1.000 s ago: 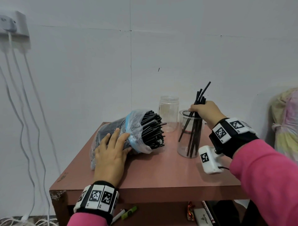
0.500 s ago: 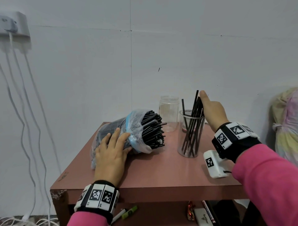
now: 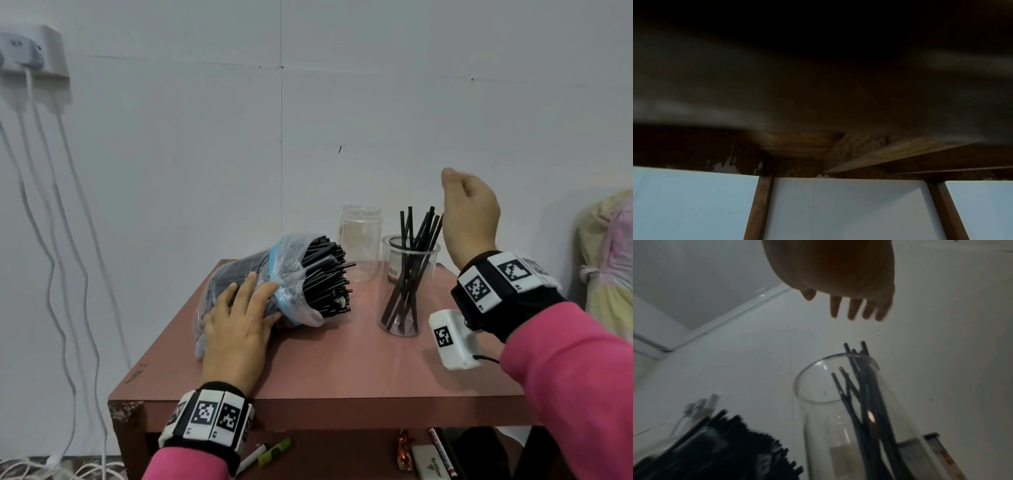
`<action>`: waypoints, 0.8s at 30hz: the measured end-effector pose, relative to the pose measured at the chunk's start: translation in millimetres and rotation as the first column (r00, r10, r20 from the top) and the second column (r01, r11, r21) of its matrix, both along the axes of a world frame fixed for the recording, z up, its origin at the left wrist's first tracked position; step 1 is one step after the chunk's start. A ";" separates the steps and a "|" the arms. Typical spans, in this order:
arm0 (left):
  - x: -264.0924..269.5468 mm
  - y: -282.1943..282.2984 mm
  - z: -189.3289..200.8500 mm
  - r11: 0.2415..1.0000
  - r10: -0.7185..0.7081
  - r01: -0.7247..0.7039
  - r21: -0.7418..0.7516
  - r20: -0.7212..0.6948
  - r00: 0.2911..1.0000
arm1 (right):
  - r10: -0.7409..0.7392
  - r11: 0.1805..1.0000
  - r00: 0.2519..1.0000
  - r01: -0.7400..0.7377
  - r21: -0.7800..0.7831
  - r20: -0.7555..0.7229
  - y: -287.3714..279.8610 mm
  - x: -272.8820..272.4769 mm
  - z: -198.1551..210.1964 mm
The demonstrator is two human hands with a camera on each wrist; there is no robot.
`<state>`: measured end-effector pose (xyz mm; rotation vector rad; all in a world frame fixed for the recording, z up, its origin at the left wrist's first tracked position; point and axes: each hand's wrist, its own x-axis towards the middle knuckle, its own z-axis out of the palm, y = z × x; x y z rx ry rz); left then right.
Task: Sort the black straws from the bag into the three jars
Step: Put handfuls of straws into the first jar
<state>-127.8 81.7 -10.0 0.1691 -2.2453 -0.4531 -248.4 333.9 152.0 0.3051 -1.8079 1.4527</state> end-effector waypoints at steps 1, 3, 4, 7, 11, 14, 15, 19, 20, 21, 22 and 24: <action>-0.3 -0.3 -0.1 1.000 -0.001 0.001 0.003 0.003 1.000 | -0.001 1.000 0.995 0.002 0.012 -0.097 -5.5 12.1 -2.2; -0.7 -0.8 -0.6 1.000 -0.003 0.003 0.004 0.007 1.000 | 0.088 0.995 0.980 -0.080 0.054 -0.177 -22.0 35.3 -14.3; -0.9 -1.1 -1.1 1.000 -0.005 0.004 0.004 0.007 1.000 | 0.156 0.987 0.977 -0.147 0.073 -0.147 -31.2 42.9 -24.3; -1.4 -1.5 -1.7 1.000 -0.018 0.018 0.013 -0.004 1.000 | 0.346 0.936 0.923 -0.352 0.009 0.165 -57.0 57.2 -65.7; -3.5 -2.0 -2.0 1.000 -0.029 0.029 0.001 -0.014 0.999 | 0.567 0.823 0.657 -0.468 -0.321 0.496 -89.1 58.4 -121.0; -3.1 -2.3 -2.6 0.999 -0.030 0.030 -0.022 0.016 0.999 | 0.564 0.824 0.679 -0.424 -0.376 0.471 -108.1 52.5 -135.3; -2.3 -2.4 -2.7 0.999 -0.023 0.024 -0.035 0.030 0.999 | 0.547 0.834 0.703 -0.409 -0.371 0.455 -112.4 51.6 -135.9; 1.0 -0.1 -0.8 0.995 0.061 -0.055 -0.083 0.076 0.995 | 0.552 0.819 0.748 -0.405 -0.407 0.368 -121.3 51.0 -145.7; 1.2 0.5 -0.2 0.992 0.077 -0.070 -0.106 0.061 0.995 | 0.564 0.812 0.741 -0.418 -0.408 0.363 -122.1 51.8 -149.2; 1.2 0.7 0.3 0.987 0.078 -0.072 -0.144 0.036 0.996 | 0.579 0.803 0.731 -0.436 -0.406 0.361 -122.5 52.3 -152.4; 0.9 0.7 0.5 0.979 0.061 -0.058 -0.197 0.009 0.998 | 0.598 0.791 0.718 -0.457 -0.407 0.356 -122.6 53.2 -153.8; -1.7 0.0 -1.1 0.946 0.014 -0.017 -0.323 -0.013 1.000 | 0.634 0.763 0.696 -0.493 -0.418 0.336 -123.0 53.6 -154.7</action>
